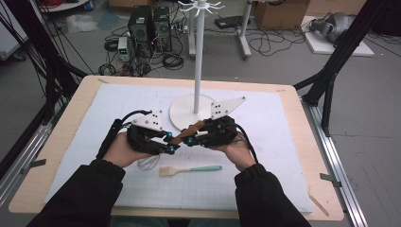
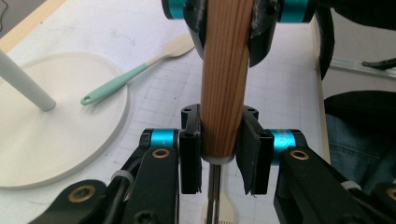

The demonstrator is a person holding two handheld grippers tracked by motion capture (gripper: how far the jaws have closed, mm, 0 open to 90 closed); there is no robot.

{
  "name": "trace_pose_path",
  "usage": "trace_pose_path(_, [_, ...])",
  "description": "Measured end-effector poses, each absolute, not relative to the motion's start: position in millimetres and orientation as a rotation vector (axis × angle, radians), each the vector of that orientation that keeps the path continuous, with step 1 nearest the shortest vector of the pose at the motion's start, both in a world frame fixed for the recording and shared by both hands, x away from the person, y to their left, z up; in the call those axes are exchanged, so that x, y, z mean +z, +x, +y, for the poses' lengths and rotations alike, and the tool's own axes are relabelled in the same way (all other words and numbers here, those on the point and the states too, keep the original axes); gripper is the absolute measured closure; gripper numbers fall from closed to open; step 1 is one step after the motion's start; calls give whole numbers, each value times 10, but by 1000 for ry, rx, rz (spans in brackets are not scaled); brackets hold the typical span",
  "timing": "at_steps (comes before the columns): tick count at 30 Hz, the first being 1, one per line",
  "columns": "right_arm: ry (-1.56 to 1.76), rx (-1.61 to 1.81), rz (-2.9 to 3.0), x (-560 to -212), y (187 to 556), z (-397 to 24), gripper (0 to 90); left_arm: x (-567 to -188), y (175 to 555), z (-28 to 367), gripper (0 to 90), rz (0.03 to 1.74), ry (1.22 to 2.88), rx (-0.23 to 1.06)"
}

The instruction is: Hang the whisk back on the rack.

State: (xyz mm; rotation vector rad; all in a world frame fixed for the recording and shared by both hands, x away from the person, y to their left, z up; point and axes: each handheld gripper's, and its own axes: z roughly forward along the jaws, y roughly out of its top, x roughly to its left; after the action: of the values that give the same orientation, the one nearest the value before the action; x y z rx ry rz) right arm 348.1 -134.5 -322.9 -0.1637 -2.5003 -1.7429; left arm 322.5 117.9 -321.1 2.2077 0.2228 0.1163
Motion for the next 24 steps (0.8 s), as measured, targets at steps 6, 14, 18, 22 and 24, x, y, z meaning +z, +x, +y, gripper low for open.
trace_pose_path(6, [-151, -1760, -2514, -3167, 3463, -1349, 721, -3208, 3225, 1167, 714, 226, 2198, 115])
trace_pose_path(14, [-153, -1794, -2513, -3074, 3461, -1323, 721, -3193, 3237, 1166, 713, 235, 2180, 116])
trace_pose_path(18, [-152, -1808, -2510, -3047, 3463, -1293, 721, -3173, 3244, 1196, 732, 243, 2164, 122])
trace_pose_path(22, [-157, -1832, -2500, -3025, 3453, -1276, 720, -3149, 3236, 1215, 740, 248, 2144, 135])
trace_pose_path(24, [-174, -1872, -2479, -3013, 3442, -1271, 717, -3131, 3234, 1227, 741, 258, 2124, 131])
